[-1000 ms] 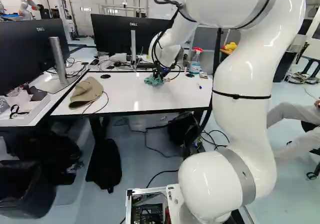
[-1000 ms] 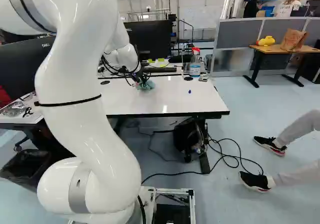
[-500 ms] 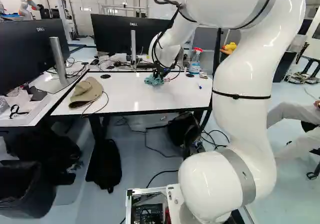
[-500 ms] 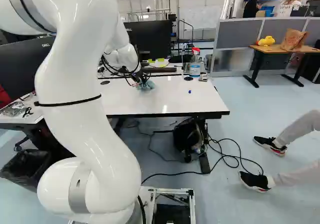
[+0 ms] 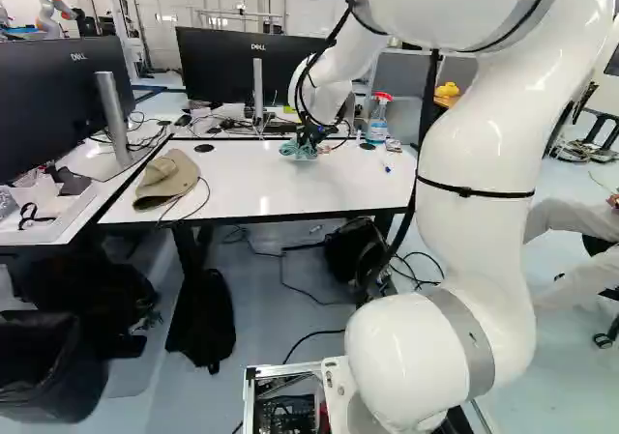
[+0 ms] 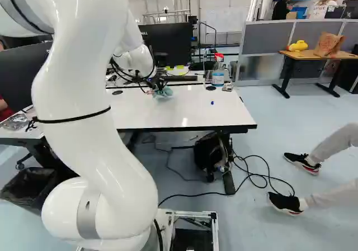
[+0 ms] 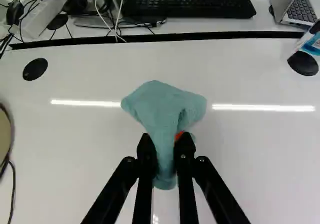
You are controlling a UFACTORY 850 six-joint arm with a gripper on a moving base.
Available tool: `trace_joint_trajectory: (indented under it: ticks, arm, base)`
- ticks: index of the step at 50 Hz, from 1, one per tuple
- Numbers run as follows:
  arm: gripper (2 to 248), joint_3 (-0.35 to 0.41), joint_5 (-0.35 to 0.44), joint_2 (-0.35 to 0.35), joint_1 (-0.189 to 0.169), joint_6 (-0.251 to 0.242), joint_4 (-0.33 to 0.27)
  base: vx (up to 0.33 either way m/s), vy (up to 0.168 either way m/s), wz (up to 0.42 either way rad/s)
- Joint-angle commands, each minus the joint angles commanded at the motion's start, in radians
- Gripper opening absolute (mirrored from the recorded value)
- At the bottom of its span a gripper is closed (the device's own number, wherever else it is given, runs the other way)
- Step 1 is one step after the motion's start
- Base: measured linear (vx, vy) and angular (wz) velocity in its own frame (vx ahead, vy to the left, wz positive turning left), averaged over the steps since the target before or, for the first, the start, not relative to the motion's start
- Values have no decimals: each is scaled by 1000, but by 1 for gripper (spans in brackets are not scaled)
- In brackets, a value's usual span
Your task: Clean the table with the green towel
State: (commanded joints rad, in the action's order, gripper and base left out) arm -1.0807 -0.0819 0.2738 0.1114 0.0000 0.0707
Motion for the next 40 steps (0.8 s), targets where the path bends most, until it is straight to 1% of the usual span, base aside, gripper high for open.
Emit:
trace_joint_trajectory:
  ticks: [23,33,40]
  arm:
    - [50,94,0,-88,45,0,0]
    - [50,122,0,-113,73,0,0]
    - [50,125,0,-116,95,0,0]
  base:
    - [0,0,0]
    - [0,0,0]
    - [0,0,0]
